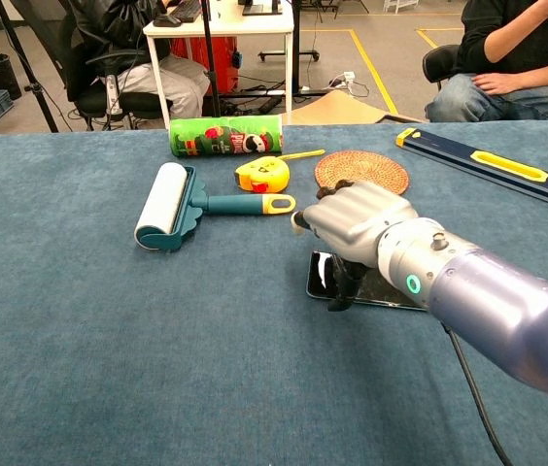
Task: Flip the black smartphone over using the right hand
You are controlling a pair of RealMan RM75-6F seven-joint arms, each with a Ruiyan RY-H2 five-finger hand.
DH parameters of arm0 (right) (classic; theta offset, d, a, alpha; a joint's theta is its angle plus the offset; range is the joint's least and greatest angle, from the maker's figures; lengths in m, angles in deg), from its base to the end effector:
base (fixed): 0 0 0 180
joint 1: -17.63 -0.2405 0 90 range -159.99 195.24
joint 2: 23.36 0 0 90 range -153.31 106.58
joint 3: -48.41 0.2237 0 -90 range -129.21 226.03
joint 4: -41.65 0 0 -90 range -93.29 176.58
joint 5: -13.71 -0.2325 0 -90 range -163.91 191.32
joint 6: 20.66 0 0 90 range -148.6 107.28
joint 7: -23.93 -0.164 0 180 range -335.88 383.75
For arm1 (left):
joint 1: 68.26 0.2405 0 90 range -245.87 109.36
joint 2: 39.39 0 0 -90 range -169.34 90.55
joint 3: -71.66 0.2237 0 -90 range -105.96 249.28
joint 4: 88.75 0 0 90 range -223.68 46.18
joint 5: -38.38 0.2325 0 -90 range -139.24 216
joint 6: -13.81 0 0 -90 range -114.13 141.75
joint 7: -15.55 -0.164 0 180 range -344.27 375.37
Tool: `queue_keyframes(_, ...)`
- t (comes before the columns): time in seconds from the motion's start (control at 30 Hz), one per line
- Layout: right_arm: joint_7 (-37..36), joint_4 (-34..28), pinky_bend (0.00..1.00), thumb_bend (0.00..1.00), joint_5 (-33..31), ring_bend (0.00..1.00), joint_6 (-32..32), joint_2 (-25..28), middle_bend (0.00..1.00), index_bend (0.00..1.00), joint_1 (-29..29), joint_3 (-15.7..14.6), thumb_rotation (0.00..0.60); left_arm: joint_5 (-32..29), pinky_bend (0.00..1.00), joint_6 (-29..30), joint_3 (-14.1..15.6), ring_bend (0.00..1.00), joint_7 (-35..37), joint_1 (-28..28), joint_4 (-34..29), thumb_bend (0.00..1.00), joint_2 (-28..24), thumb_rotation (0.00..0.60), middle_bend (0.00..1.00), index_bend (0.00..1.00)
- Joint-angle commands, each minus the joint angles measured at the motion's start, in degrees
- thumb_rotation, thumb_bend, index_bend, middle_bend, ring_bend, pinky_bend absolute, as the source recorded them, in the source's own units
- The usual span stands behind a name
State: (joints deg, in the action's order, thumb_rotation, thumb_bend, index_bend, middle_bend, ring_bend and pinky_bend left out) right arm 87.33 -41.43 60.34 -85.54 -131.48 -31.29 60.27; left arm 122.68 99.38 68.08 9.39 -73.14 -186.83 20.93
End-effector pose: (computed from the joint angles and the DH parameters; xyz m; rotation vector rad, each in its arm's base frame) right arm -0.0485 -0.3063 -0.1183 1.9481 -0.5943 0.6093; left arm -0.2783 0.2021 0.1385 -1.3792 -0.8441 -0.8533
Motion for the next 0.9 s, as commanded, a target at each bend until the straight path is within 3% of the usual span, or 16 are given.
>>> queue_keyframes(0.03, 1.5, 2.0, 0.0, 0.0, 0.6, 0.0, 0.5, -1.0, 0.26, 0.23, -1.2, -1.0, 0.6, -0.2, 0.0, 0.0, -0.1, 0.0, 0.5, 0.0, 0.0, 0.0, -0.2, 0.6, 0.0, 0.0)
queue_keyframes(0.27, 3.4, 4.5, 0.0, 0.0, -0.5, 0.0, 1.1, -1.9, 0.27, 0.23, -2.1, -1.9, 0.6, -0.4, 0.0, -0.2, -0.2, 0.0, 1.1, 0.0, 0.2, 0.0, -0.5, 0.6, 0.0, 0.0)
queue_keyframes(0.63, 11.1, 3.5, 0.0, 0.0, -5.9, 0.0, 2.0, -0.3, 0.28, 0.23, -4.4, -3.1, 0.6, -0.3, 0.0, -0.2, -0.1, 0.0, 0.7, -0.1, 0.2, 0.0, -0.3, 0.6, 0.0, 0.0)
queue_keyframes(0.9, 11.6, 3.3, 0.0, 0.0, -6.7, 0.07, 2.5, 0.5, 0.44, 0.37, -5.4, -4.3, 0.6, -0.3, 0.0, -0.2, 0.0, 0.0, 0.7, -0.2, 0.1, 0.0, -0.3, 0.6, 0.0, 0.0)
